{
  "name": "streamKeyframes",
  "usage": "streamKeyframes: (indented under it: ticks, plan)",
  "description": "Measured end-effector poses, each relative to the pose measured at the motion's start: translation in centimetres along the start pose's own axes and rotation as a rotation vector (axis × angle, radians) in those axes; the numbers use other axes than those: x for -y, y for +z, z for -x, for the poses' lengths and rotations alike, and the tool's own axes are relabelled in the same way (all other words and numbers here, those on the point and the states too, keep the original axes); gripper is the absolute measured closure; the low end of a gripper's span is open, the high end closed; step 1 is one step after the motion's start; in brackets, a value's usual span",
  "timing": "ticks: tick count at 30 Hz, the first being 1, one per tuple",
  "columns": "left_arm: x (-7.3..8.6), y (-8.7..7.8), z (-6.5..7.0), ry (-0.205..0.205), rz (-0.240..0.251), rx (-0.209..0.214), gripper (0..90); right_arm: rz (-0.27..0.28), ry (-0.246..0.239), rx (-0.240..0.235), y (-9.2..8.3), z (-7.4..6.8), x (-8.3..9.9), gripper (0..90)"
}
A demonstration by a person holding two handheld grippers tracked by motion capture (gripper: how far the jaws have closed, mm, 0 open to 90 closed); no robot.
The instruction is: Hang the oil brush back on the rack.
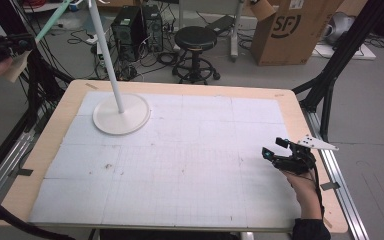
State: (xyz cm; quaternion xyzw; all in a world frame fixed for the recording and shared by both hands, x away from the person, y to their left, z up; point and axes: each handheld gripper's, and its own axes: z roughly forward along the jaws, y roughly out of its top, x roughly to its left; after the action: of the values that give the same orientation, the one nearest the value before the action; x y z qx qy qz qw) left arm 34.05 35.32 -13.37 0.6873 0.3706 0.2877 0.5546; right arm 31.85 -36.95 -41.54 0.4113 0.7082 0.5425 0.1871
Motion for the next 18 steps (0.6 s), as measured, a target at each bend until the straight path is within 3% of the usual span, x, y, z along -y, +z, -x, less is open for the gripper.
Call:
streamKeyframes:
  ticks: [18]
  plan:
    - [0.4, 1.3, 0.1, 0.006, -0.028, 0.004, 82.2, 0.005, -0.001, 0.001, -0.1, 0.1, 0.0, 18.3]
